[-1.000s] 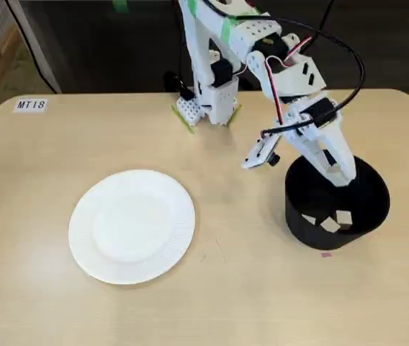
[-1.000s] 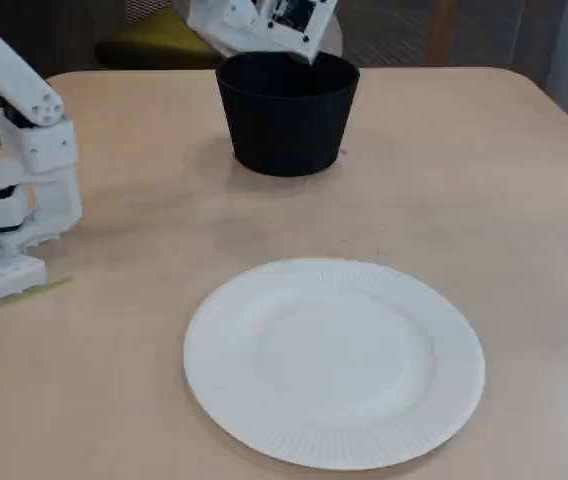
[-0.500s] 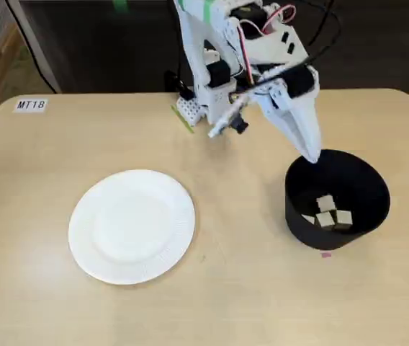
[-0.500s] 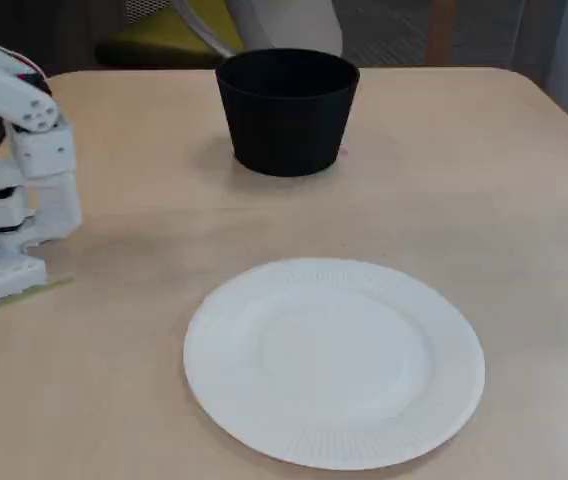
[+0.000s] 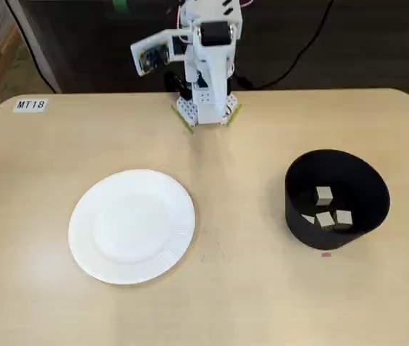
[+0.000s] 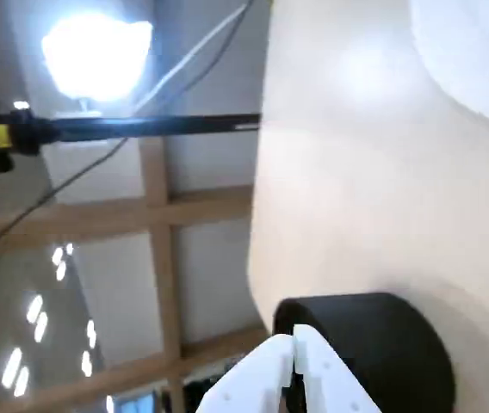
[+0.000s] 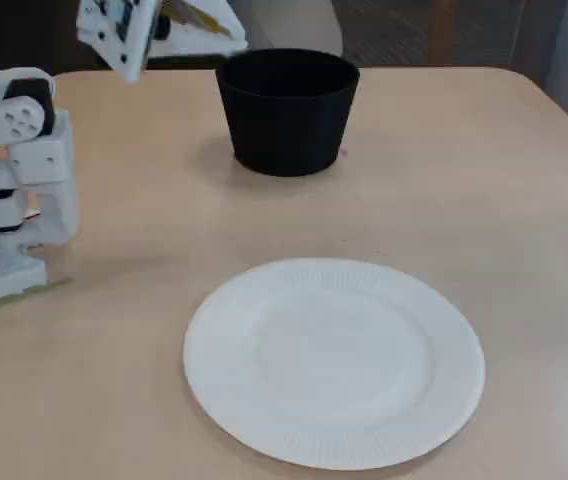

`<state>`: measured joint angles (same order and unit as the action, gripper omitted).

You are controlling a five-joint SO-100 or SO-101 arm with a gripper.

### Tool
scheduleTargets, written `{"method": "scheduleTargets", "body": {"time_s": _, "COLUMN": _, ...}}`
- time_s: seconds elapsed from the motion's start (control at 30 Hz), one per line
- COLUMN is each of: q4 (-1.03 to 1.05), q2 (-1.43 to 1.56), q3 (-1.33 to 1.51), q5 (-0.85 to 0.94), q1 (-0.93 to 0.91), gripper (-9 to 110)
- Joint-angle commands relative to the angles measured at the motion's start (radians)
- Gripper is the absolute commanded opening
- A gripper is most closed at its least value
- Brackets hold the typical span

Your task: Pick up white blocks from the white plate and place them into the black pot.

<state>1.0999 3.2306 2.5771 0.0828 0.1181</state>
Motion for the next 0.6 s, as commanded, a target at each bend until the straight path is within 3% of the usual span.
{"method": "scheduleTargets", "body": {"time_s": 0.0, "q4": -0.011, "q2": 0.021, "q3": 0.083, "q5": 0.023, "q1": -0.014, "gripper": -2}}
{"method": "scheduleTargets", "body": {"time_s": 0.57, "q4": -0.071, "q2": 0.021, "q3": 0.413, "q5": 0.049, "q1": -0.035, "gripper": -2}}
